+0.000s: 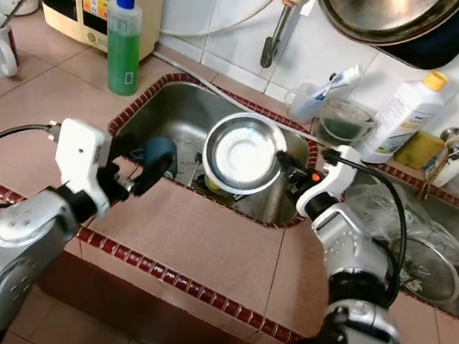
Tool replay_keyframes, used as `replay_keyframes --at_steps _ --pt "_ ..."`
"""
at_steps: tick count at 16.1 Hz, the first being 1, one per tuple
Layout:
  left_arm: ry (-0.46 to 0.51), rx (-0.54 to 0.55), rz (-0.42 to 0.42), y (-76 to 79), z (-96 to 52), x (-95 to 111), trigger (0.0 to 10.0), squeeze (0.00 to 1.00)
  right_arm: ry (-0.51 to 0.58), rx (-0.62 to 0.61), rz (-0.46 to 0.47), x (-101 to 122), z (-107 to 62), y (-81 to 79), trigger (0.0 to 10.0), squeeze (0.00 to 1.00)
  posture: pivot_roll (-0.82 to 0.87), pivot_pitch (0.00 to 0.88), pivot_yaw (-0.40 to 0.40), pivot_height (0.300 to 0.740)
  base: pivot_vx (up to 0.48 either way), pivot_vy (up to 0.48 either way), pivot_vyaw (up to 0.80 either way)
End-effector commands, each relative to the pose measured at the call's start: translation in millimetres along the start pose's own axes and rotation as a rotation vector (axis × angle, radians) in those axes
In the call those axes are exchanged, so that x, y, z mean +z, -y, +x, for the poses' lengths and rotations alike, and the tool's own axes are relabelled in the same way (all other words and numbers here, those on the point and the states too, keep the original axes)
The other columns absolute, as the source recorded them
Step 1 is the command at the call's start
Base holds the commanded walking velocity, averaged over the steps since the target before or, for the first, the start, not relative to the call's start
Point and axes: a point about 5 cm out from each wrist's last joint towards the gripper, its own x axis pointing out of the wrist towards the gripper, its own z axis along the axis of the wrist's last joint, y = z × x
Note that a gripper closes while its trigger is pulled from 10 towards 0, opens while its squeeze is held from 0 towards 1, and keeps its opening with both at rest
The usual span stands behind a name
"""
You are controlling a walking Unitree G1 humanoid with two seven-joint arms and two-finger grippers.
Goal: Kitchen organization
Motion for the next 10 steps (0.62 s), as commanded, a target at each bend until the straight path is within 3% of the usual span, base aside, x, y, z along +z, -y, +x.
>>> replay_keyframes --at_steps 1,4,5,6,10 --pt "0.003 -0.004 -0.006 3.3 4.6 1 10.0 0.0 0.065 -0.022 -0.011 9 -4.5 3.1 0.0 0.0 0.0 0.022 -0.119 0.74 0.0 0.0 0.0" --pt "-0.002 0.02 0.047 -1.8 10.8 -1 10.0 0.0 0.2 0.0 -0.167 17 -7.7 -14.2 0.0 0.0 0.0 0.011 -0.105 0.74 0.0 0.0 0.0" --pt "-0.006 0.053 0.075 -6.7 14.0 -3 10.0 0.0 0.245 -0.011 -0.225 18 -9.8 -20.0 3.1 0.0 0.0 0.007 -0.098 0.74 0.0 0.0 0.0" --pt "-0.024 0.104 0.065 -14.2 20.0 -6 10.0 0.0 0.311 -0.04 -0.292 18 -13.4 -26.8 10.0 0.0 -0.01 0.0 -0.086 0.74 0.0 0.0 0.0" --pt "0.002 0.093 0.057 -15.8 29.0 -5 10.0 0.0 0.407 -0.08 -0.391 18 -26.5 -37.4 10.0 0.0 -0.02 0.0 -0.071 0.74 0.0 0.0 0.0"
